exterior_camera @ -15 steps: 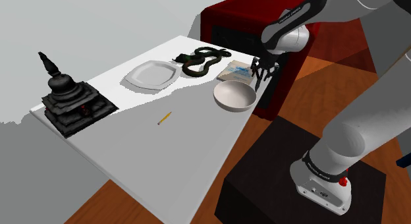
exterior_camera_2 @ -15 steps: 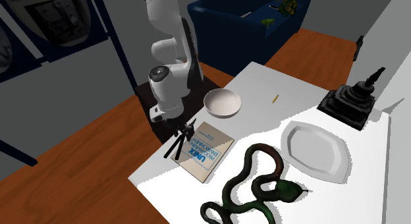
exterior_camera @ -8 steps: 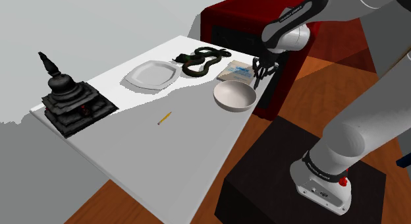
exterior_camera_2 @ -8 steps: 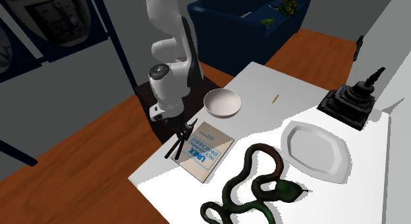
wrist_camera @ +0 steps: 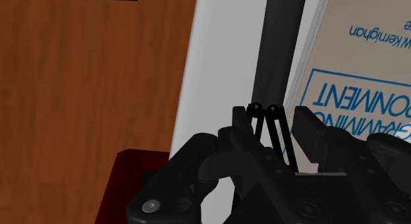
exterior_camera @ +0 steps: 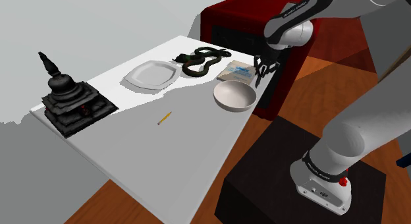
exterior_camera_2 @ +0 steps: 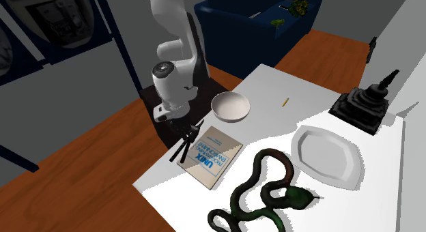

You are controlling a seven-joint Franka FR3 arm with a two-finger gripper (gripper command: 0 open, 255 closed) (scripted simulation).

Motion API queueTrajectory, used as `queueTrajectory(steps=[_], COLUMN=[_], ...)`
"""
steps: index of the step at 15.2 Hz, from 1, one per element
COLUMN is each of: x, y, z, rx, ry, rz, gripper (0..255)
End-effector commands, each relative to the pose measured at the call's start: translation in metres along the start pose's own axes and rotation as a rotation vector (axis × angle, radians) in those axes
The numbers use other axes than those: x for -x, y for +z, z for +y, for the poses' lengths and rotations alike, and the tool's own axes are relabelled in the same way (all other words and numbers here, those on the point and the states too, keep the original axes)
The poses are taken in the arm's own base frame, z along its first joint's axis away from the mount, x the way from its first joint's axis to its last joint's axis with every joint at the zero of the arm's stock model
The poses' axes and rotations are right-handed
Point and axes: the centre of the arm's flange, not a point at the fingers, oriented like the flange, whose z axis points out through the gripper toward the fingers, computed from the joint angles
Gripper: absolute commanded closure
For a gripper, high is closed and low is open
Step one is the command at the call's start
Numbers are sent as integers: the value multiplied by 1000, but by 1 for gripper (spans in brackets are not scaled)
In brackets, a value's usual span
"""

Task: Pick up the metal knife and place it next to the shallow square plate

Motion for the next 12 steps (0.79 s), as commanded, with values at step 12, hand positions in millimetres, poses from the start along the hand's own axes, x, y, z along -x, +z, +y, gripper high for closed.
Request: queueTrajectory(steps=[12], x=[-3], y=[-68], z=[-10], rx=[1], ry=[0], rz=[-1], gripper=[255])
